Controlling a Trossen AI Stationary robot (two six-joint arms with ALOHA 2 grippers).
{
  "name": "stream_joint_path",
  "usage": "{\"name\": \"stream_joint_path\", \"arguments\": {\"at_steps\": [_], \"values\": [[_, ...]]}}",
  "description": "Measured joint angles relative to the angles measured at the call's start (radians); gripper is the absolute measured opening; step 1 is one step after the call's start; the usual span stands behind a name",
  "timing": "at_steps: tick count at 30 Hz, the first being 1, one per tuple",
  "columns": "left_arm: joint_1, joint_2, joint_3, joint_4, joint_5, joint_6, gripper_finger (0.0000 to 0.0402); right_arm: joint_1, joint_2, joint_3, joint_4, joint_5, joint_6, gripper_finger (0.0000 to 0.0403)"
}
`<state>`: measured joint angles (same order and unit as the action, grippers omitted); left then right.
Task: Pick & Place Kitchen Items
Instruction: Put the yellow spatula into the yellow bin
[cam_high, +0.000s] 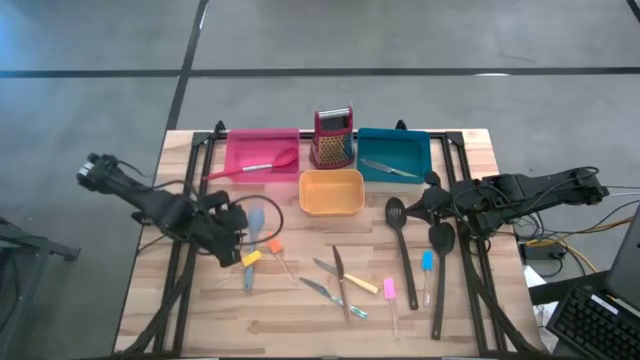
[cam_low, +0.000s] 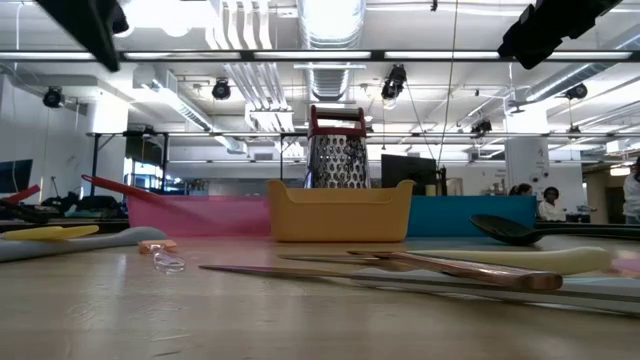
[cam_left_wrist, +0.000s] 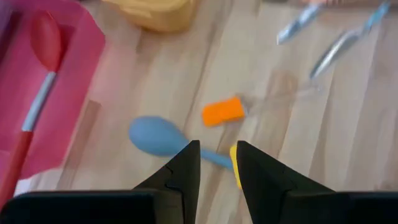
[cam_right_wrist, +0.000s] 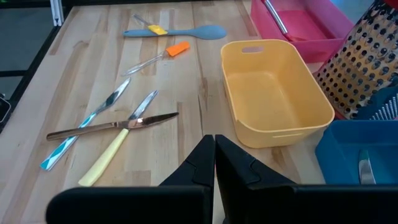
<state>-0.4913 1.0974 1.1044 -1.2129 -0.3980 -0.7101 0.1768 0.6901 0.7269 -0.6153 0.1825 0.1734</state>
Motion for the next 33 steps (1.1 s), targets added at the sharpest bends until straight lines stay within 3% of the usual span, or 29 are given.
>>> {"name": "stream_joint_path", "arguments": {"at_steps": [8, 24, 33], "values": [[-0.068, 0.032, -0.136, 0.031, 0.041, -0.106, 0.0107, 0.000, 0.000, 0.000, 0.000, 0.000, 0.001, 0.0008], [-0.072, 0.042, -0.333, 0.256, 0.132, -0.326, 0.0107, 0.000, 0.000, 0.000, 0.000, 0.000, 0.001, 0.0008], [-0.072, 0.051, -0.403, 0.340, 0.173, -0.301, 0.0106, 0.000, 0.000, 0.000, 0.000, 0.000, 0.002, 0.0008]]}}
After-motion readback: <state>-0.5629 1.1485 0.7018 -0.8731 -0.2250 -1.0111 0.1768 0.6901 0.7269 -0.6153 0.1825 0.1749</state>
